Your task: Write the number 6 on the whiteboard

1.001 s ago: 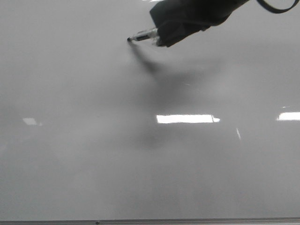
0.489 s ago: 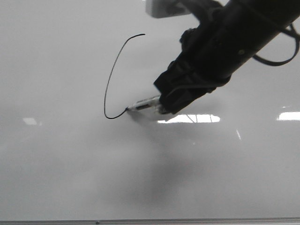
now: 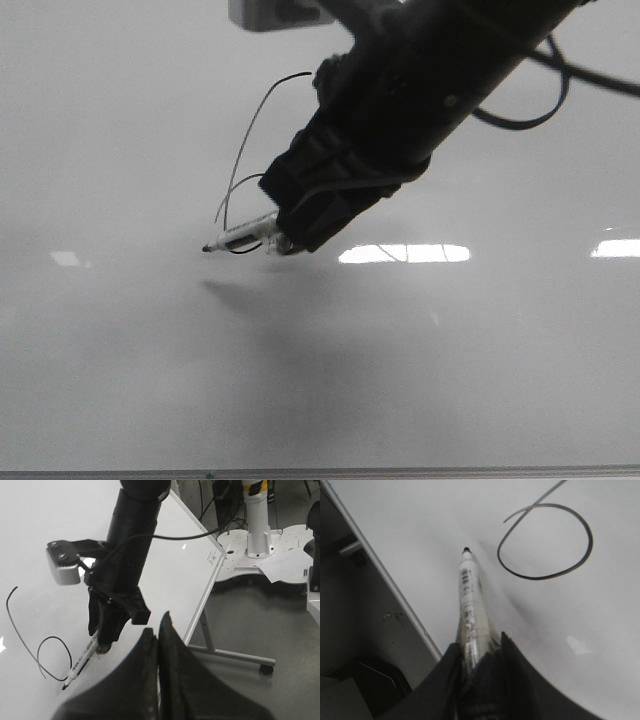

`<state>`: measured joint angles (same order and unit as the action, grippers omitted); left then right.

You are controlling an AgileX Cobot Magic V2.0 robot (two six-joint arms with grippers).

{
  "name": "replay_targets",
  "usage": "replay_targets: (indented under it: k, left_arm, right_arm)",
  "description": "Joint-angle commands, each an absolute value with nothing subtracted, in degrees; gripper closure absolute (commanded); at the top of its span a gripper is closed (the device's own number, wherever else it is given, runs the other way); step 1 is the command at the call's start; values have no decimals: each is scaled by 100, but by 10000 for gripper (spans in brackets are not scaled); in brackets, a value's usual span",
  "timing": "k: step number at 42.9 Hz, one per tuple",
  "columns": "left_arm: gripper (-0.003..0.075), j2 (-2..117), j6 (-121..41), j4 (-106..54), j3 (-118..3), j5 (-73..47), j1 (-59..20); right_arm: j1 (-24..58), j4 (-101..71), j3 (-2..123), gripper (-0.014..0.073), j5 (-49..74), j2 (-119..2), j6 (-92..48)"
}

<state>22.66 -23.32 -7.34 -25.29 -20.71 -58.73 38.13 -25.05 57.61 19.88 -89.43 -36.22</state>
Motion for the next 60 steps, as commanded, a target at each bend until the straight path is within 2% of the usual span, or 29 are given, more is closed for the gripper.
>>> replay_targets:
  k: [1,7,12,15,19,23,25,28,42,52,60]
  left_arm:
    - [741,2293,-2276,-834,-2686,-1593,-5860]
    - [740,2615,-2276,-612,-2737,-1879,-5860]
    - [737,3367,-2276,-258,-3088,-2308,-5860]
    - [704,3916,-2286,0,-3364,-2509,-5871]
    - [584,4616,-2352,271,-3839,-2716,-5871]
    - [398,5223,-2472,393,-4258,-2844,-5871]
    - [337,5483,-2628,393,-4421,-2888,-5882]
    - [311,5778,-2808,393,-4582,-2901,-5882]
    - [323,6342,-2921,405,-4691,-2677,-5882]
    - [456,6536,-2921,493,-4691,-2450,-5882]
    - [593,6559,-2921,493,-4691,-2451,-5882]
  right_arm:
    - [3877,-2249,5724,653,2154,-8013,-3938]
    - [3945,-2001,5697,653,2976,-7414,-4484]
    - [4108,-2001,5697,653,3412,-7139,-4936]
    - [4294,-2001,5697,653,3650,-7019,-5174]
    - [4553,-2001,5697,653,3790,-6935,-5270]
    - [4751,-2001,5697,653,3747,-6906,-5270]
    - [4804,-2001,5697,653,3714,-6906,-5270]
    - [4852,-2001,5697,653,3659,-6906,-5270]
    - [4850,-2067,5697,653,3609,-6906,-5270]
    - [4850,-2171,5697,653,3540,-6906,-5270]
    - [4850,-2171,5697,653,3534,-6906,-5270]
